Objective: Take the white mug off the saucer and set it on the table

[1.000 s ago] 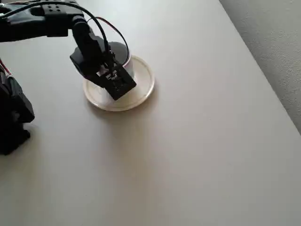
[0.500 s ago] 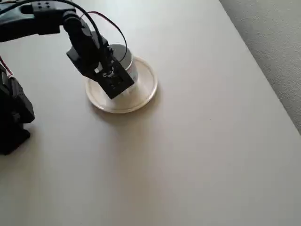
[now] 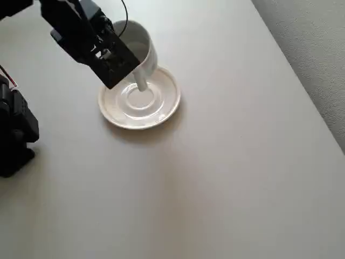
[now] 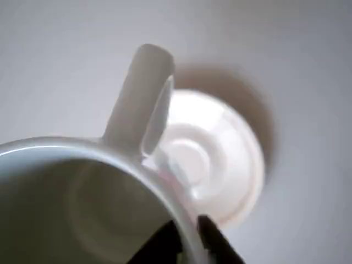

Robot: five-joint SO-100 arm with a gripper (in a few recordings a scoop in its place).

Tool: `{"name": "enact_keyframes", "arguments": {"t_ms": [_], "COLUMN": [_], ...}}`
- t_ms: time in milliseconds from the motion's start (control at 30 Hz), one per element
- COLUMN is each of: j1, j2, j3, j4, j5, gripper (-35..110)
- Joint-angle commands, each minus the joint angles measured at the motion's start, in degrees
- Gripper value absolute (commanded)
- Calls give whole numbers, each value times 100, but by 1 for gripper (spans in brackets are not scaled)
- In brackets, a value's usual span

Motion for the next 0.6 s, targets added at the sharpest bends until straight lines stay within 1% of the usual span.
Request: {"name": "enact_keyframes", "arguments": {"t_ms": [0,100,267,400,567], "j1": [1002,1573,2259,2443,2391], "j2": [316,-26,-185,-132,9], "j3": [-686,-554,457,1591,2733], "j4": [-26,-132,-1090,-1925,-2786], "j5": [-844,-1336,-1731,-1731,-1714], "gripper": [-2,-2,-2,-2,-2]}}
